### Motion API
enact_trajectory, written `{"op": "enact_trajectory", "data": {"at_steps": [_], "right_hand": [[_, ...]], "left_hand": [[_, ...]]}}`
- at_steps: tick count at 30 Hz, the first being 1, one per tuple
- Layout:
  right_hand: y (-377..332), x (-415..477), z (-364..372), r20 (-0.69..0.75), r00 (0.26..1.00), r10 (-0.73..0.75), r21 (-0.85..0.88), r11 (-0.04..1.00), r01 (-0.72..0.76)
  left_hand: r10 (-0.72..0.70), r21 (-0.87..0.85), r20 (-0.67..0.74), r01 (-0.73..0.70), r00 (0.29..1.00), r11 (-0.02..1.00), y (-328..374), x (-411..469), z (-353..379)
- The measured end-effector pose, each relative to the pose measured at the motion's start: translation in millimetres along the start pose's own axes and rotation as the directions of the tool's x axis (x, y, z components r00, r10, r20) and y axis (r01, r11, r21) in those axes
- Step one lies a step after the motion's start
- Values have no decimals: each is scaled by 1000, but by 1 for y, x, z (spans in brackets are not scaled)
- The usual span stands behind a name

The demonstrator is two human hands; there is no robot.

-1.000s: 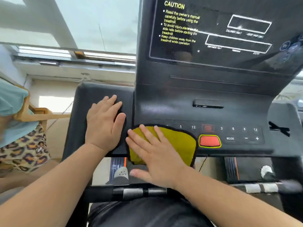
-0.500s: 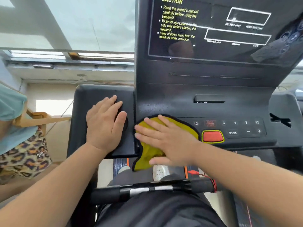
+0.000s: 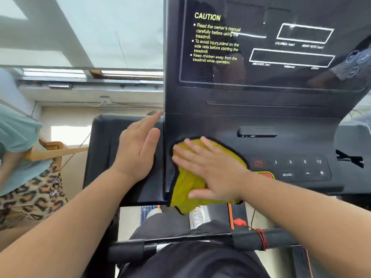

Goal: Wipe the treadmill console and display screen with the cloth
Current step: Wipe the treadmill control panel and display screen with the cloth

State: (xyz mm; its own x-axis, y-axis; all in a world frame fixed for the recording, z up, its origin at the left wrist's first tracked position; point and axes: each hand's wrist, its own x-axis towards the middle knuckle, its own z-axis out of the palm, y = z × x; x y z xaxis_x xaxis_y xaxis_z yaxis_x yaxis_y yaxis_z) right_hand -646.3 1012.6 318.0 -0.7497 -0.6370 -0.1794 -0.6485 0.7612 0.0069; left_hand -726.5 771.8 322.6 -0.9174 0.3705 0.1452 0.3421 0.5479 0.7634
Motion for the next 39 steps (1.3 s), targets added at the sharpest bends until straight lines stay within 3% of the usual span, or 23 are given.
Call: {"op": "enact_trajectory", "data": {"at_steps": [5, 7, 8, 11, 14, 19, 25, 28, 31, 36, 39], "right_hand": [[33, 21, 6, -116, 970, 213, -260, 936, -237], [14, 39, 18, -246, 926, 287, -278, 894, -351], [-1, 46, 19, -244, 920, 306, -239, 900, -363], [-37, 42, 6, -48, 979, 200, 10, 980, -200], [-35, 25, 2, -50, 992, 118, 136, 985, -110], [-3, 13, -1, -81, 934, 349, 59, 937, -345], [18, 72, -38, -175, 973, 152, -149, 972, -179], [28, 92, -68, -282, 937, 206, -206, 941, -269], [31, 90, -72, -353, 895, 274, -131, 932, -337], [23, 51, -38, -297, 878, 375, -98, 903, -419], [33, 37, -44, -337, 755, 563, -6, 800, -599]], "left_hand": [[-8, -208, 37, 15, 999, 978, 2, 1, 0], [-62, -292, 28, 67, 998, 954, 3, 1, 0], [-85, -312, 18, 87, 996, 946, 3, 2, -1], [-77, -248, 3, 75, 997, 966, 2, 6, -2], [-70, -230, 2, 68, 998, 971, 8, 13, -4], [-105, -326, 0, 100, 994, 940, 21, 27, -5], [-133, -416, -65, 95, 989, 905, 28, 39, -7], [-165, -440, -128, 93, 978, 893, 36, 49, -13], [-184, -461, -168, 87, 968, 883, 47, 61, -20], [-152, -489, -158, 56, 976, 870, 67, 83, -25], [-137, -463, -158, 49, 978, 885, 71, 90, -26]]}}
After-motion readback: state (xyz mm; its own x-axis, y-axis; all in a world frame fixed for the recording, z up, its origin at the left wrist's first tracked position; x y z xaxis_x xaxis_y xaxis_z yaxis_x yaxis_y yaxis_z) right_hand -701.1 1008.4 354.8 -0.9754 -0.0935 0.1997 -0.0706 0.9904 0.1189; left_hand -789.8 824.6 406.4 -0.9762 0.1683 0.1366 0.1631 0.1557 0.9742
